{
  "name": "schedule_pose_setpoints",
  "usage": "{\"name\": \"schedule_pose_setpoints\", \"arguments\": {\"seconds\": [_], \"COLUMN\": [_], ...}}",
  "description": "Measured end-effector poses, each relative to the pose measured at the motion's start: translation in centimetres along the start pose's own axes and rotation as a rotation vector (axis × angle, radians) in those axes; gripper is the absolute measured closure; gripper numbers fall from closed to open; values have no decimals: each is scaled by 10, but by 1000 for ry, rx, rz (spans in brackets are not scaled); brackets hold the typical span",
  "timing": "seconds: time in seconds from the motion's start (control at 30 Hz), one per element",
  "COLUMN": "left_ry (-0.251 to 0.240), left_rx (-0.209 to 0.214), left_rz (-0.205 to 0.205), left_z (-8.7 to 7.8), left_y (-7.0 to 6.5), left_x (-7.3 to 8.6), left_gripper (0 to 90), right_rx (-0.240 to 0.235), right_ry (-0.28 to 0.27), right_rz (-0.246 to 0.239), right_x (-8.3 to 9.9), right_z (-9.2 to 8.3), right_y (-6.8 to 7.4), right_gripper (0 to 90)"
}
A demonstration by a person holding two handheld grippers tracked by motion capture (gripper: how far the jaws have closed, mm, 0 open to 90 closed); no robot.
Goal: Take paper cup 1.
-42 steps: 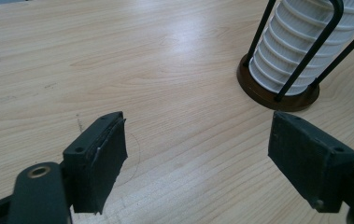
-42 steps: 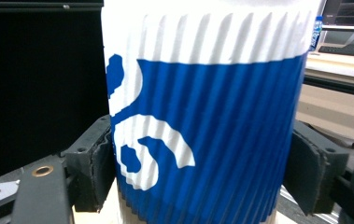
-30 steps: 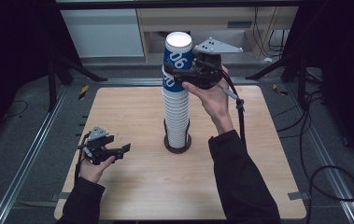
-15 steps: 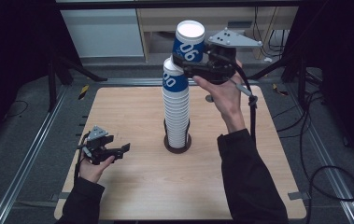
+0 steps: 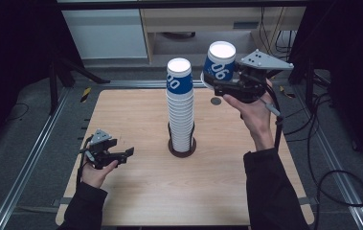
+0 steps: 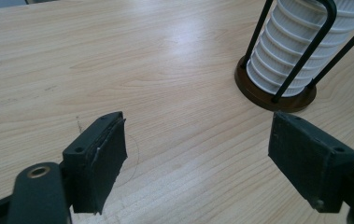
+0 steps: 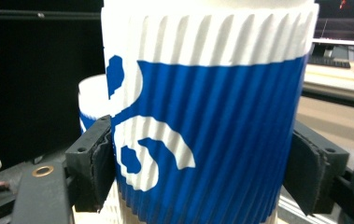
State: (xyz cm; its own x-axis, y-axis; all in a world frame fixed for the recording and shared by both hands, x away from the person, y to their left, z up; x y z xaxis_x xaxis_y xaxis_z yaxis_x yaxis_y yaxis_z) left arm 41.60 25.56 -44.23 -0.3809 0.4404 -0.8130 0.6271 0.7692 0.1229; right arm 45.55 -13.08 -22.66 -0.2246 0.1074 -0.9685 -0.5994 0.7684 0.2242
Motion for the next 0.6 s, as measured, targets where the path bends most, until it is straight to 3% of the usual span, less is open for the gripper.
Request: {"name": "schedule_pose_setpoints", "arguments": {"seconds": [0.6], "left_ry": [11], "left_rx": [33], "left_rz": [22], "left_z": [4], "left_y": [-7], "left_x": [-2], "left_gripper": [188], "right_rx": [12], "right_ry": [103], "right_rz": [18], "right_x": [68], "right_z": [-29], "right_y": [-35], "right_gripper": [218]}}
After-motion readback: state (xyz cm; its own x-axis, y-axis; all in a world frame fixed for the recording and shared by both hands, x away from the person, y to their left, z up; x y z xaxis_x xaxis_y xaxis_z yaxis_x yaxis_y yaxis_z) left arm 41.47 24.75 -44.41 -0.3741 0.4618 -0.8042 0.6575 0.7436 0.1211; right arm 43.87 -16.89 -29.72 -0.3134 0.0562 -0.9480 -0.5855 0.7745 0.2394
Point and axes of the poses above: each handheld gripper's, and its own axes: z roughly forward along the jaws, x roughly out of its underside, y roughly to its left, the point moved 3 cm from there along z, roughly forward along the jaws, and after that the axes turned 14 degrees about z, right-handed, at the moved point
